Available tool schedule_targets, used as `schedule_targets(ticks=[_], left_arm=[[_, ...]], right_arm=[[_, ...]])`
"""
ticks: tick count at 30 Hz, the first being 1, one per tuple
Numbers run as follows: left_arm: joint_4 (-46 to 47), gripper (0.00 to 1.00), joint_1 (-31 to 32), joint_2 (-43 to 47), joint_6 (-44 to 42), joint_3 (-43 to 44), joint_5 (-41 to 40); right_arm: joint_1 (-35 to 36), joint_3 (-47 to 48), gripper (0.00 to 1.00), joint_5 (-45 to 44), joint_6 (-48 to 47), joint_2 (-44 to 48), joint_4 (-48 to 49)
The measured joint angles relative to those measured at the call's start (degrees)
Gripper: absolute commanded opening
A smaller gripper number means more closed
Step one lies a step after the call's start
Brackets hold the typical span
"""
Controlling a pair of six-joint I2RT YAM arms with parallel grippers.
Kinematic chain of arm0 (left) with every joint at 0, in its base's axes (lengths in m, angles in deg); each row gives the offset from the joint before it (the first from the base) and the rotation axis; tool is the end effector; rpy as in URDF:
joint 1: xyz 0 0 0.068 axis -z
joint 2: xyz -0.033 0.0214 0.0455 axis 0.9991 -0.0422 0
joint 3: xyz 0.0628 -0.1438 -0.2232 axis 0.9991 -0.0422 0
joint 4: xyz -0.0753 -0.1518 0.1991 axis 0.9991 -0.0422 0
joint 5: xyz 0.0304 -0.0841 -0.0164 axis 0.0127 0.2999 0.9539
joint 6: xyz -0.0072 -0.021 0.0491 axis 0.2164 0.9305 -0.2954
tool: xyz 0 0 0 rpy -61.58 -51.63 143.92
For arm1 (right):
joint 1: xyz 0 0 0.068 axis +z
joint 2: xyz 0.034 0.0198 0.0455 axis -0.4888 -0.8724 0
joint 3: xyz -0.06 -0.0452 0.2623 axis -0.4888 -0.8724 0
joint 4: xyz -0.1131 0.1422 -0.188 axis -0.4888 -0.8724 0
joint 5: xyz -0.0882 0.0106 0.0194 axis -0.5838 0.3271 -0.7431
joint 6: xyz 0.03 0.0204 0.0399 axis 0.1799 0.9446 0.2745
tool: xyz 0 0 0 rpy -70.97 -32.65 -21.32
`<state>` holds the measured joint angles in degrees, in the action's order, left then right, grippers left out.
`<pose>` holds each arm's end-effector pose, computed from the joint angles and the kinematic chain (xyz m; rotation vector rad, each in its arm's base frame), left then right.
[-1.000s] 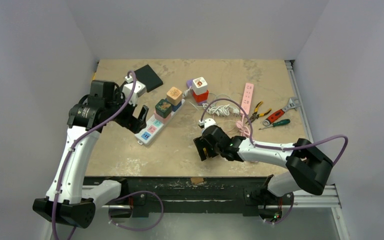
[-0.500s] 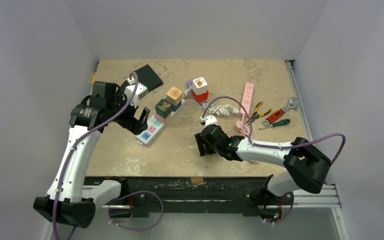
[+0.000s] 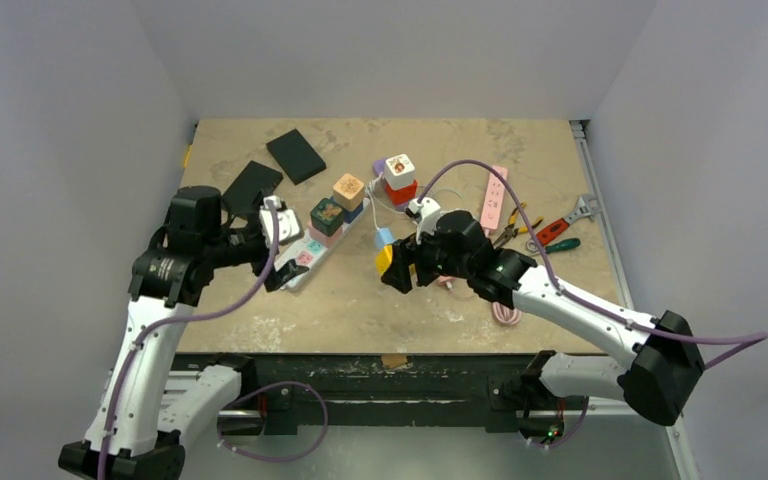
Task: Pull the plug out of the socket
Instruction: Pick up the plug from the center of the board.
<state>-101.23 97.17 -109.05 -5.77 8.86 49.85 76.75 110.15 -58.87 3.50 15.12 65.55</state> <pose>0.1514 -0.0486 0.3732 1.1598 1.7659 -0.4892 0.1770 0.1994 0.2735 -0.6019 2.1404 0.8071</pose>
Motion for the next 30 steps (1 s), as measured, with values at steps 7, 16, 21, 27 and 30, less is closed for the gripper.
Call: schedule_targets(ticks=[7,16,21,27,30], left_arm=[[-2.56,1.0,11.56,3.72,-24.41,-0.48,2.45],[2.69,1.0,25.33,2.99,-37.92,-7.45,-3.48],[13.92,1.0,31.21,8.09,-43.17,-21.99,-8.09],[27.3,1.0,33.2,12.66,-43.54,-30.1,-12.59],[34.27,1.0,33.35,13.73,-42.86,-30.64,-14.23]], right_arm=[[-2.78,4.57,0.0,19.8,-2.75,-3.96,-3.48],[-2.75,6.47,0.0,31.91,-6.29,-6.25,-9.35],[-2.99,6.29,0.0,32.87,-5.29,-3.3,-9.9],[-4.42,4.83,0.0,34.77,-1.33,0.04,-6.14],[-4.85,4.07,0.0,36.28,0.59,-0.11,-4.09]])
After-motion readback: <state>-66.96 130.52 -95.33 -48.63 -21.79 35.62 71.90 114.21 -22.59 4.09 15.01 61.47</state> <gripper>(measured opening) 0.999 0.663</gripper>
